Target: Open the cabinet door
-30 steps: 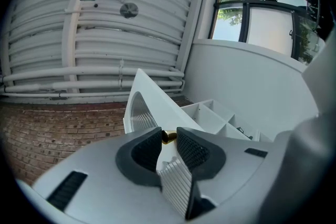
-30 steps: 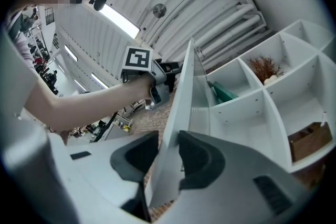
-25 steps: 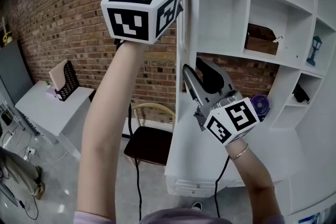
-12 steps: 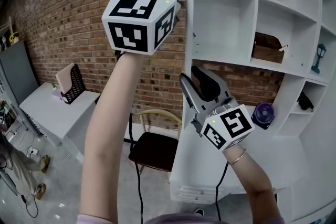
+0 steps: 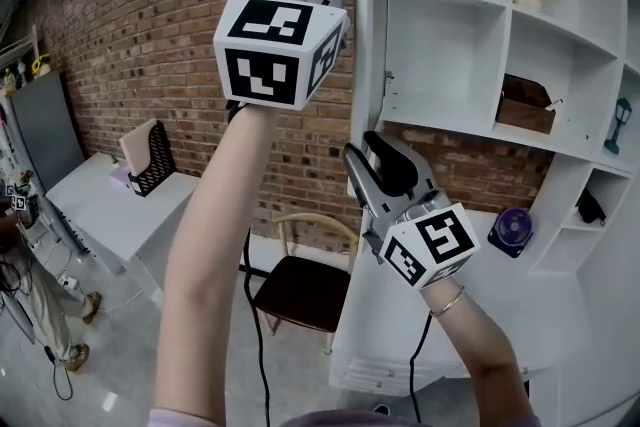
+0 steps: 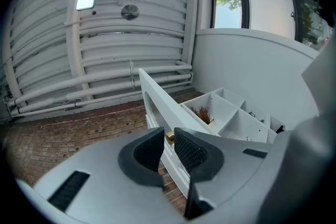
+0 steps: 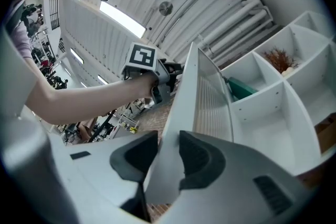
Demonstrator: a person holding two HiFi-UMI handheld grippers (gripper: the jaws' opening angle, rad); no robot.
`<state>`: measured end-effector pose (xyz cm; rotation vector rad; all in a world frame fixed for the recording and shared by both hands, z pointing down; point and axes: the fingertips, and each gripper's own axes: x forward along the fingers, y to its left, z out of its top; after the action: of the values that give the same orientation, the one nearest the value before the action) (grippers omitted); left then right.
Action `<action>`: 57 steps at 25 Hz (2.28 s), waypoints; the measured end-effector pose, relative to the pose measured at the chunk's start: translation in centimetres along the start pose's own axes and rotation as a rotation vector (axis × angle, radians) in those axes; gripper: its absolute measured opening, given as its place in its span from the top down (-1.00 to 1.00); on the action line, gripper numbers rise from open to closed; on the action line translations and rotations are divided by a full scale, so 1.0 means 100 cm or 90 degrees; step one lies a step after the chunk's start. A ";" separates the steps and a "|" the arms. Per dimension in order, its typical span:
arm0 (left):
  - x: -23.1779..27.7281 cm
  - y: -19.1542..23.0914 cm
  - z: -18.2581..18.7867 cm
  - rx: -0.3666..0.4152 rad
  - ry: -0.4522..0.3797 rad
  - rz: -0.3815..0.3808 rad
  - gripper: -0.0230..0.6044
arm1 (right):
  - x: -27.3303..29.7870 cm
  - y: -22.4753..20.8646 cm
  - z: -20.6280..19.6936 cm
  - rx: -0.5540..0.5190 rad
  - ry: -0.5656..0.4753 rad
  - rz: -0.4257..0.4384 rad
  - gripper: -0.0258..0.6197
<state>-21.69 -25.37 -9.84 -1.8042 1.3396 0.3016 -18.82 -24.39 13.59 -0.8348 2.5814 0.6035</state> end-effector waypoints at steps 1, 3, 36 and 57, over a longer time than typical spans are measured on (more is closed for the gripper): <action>-0.001 0.000 0.001 0.004 -0.001 0.002 0.77 | 0.000 0.001 -0.001 -0.001 0.000 -0.001 0.54; -0.003 0.000 0.006 0.011 -0.008 0.006 0.77 | 0.000 0.001 -0.001 -0.002 0.001 -0.003 0.54; -0.041 -0.168 0.013 0.013 -0.010 -0.064 0.78 | -0.124 -0.064 0.007 0.011 0.062 -0.107 0.63; -0.076 -0.355 -0.110 -0.251 0.141 -0.200 0.78 | -0.291 -0.155 -0.015 0.021 0.165 -0.316 0.64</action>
<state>3.27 -25.95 18.75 -2.4042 1.1740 0.2081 12.57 -23.06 23.71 -1.5610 2.4394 0.3181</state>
